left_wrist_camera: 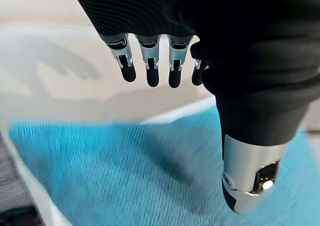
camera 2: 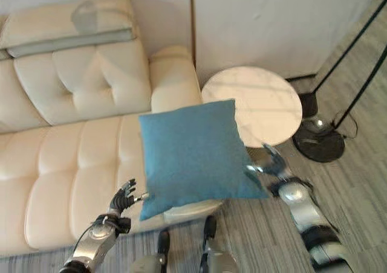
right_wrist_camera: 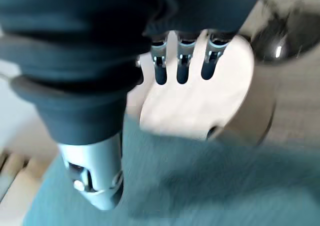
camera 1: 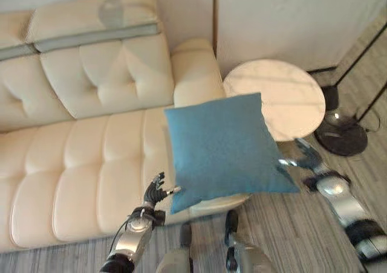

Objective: Pick up all the scattered cushions and arrange them neatly on the sofa.

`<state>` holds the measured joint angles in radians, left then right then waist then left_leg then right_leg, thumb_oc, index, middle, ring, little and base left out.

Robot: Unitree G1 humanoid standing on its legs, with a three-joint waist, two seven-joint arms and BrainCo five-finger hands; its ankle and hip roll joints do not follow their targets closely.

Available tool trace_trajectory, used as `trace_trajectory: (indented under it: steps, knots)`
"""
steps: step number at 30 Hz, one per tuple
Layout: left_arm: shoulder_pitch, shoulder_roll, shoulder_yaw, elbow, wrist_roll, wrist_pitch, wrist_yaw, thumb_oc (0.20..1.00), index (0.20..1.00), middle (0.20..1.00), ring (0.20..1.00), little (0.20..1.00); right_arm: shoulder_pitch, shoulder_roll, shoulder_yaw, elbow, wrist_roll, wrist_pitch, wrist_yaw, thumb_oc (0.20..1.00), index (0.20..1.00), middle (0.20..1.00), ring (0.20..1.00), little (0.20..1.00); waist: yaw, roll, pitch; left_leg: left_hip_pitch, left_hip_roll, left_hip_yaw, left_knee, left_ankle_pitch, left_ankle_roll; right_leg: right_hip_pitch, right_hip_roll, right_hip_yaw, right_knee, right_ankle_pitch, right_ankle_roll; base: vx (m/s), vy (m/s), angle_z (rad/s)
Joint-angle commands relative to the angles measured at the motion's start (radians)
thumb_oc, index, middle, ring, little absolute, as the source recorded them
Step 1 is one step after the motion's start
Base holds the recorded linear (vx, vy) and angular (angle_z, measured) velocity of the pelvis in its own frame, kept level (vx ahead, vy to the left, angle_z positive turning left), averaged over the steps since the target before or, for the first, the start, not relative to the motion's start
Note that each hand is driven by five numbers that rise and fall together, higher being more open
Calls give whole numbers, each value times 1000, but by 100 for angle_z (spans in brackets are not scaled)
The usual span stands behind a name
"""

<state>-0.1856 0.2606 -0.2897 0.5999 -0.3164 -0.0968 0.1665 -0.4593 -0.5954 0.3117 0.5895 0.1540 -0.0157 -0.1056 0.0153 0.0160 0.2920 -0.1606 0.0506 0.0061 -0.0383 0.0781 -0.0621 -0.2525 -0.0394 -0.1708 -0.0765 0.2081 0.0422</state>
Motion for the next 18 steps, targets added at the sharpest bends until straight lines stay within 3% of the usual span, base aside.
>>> trace_trajectory:
  steps: [1,3,6,7,8,9,14,18]
  knots:
    - [-215,16,-48,85,-101,-65,60,1000,1000,1000,1000,1000,-199,7,103,87,82,-15,-38,1000,1000,1000,1000,1000,10,-26,19,-72,1,24,15,-2,-31,-50,-57,51,136,-157,74,-117,-6,7]
    - [-402,2,-103,159,-127,-64,87,1000,1000,1000,1000,1000,-360,79,189,153,114,-12,-58,1000,1000,1000,1000,1000,4,-16,59,-115,7,27,15,22,-42,-93,-58,49,143,-150,77,-99,10,10]
    - [-515,4,-135,199,-130,-62,97,1000,1000,1000,1000,1000,-432,113,234,158,129,-18,-60,1000,1000,1000,1000,1000,-4,-11,85,-141,10,26,11,40,-50,-120,-58,44,145,-142,79,-73,25,3]
    - [-547,5,-145,193,-129,-65,102,598,598,598,598,598,-442,134,244,142,147,-25,-63,429,429,429,429,429,-8,-8,93,-148,9,25,6,46,-52,-128,-58,45,143,-137,80,0,0,0]
    - [-547,5,-145,193,-129,-65,102,598,598,598,598,598,-442,134,244,142,147,-25,-63,429,429,429,429,429,-8,-8,93,-149,9,25,6,46,-52,-128,-58,45,143,-137,81,22,32,-1]
    - [-564,-6,-141,161,-131,-69,107,200,200,200,200,200,-419,168,235,110,168,-41,-66,200,200,200,200,200,-11,-3,97,-142,9,26,-8,53,-56,-121,-59,41,135,-138,82,42,34,0]
    - [-495,-12,-130,-28,-145,-102,123,200,200,200,200,200,-296,183,232,-75,122,-71,-41,200,200,200,200,200,-21,-10,83,-117,4,26,-31,46,-56,-96,-58,47,109,-136,89,56,46,2]
    - [-401,-3,-93,-172,-141,-122,115,200,200,200,200,200,-136,164,146,-235,103,-105,-19,200,200,200,200,200,-23,-23,43,-58,-1,42,-31,12,-47,-35,-63,52,84,-137,98,79,61,1]
